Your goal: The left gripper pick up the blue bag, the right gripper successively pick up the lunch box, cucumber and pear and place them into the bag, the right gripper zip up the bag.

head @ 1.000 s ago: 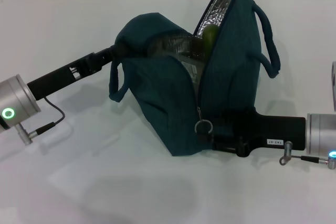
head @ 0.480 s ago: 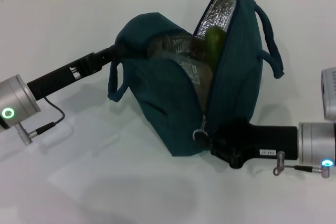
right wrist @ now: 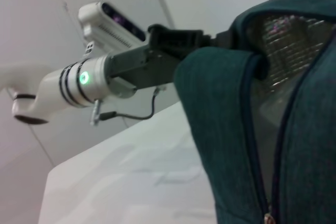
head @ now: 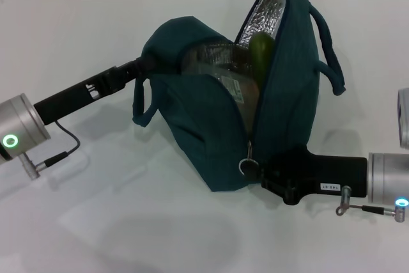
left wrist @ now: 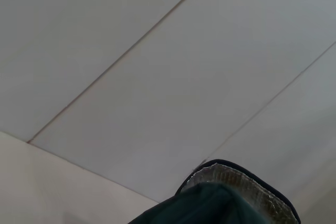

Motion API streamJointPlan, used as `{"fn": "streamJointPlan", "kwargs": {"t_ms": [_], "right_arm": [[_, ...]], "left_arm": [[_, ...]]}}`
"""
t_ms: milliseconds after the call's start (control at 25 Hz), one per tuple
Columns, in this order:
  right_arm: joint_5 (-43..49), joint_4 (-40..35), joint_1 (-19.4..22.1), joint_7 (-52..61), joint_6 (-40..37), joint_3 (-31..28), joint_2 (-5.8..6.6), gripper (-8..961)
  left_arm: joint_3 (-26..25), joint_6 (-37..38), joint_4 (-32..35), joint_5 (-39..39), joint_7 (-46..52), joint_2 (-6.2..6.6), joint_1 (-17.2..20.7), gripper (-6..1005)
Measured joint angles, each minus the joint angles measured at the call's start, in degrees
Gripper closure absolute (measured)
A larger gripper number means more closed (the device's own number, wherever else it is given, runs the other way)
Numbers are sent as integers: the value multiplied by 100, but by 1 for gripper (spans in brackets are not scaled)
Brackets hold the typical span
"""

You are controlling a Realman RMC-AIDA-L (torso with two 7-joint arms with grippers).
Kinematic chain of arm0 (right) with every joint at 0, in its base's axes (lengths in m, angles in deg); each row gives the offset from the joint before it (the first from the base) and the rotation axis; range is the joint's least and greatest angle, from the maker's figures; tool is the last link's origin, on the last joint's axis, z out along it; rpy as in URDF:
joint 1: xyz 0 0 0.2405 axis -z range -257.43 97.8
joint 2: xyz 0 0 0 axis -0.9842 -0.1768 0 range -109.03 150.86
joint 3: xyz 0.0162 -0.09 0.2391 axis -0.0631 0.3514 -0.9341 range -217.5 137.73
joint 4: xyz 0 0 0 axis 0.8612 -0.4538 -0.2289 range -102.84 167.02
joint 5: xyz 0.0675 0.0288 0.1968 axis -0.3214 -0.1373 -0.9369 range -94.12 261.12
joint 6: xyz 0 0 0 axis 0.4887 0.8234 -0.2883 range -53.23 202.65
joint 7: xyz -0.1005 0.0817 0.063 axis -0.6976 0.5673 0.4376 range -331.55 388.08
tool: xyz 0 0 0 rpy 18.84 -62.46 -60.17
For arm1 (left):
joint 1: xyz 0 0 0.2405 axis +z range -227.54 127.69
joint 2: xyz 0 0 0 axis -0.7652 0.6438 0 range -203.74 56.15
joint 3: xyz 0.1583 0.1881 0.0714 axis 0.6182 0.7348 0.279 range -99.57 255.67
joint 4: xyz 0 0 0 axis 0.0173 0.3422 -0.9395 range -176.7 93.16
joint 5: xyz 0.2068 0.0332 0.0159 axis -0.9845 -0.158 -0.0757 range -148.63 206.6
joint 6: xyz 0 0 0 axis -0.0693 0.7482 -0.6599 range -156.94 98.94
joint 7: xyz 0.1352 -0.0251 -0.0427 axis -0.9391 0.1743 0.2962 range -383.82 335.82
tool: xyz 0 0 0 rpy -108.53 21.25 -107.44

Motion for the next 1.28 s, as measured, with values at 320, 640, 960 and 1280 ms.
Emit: {"fn": "streamJointPlan", "kwargs": {"t_ms": [320,640,960,1280], "right_arm": [[-45,24,147,1,-219,-2,67,941],[-21,22,301,81,-592,-105,161,945],[2,-34,388,-134,-1154,-297,120,945],[133,-46,209,-135,-1225,-257,100,945]], "left_arm": [[-19,48,4,-5,0,24,52,937],[-21,340,9,0,-376,59,-19,937],[19,770,12,-10,-780,105,-80,937],[23,864,18,-32,-909,109,-81,936]]}}
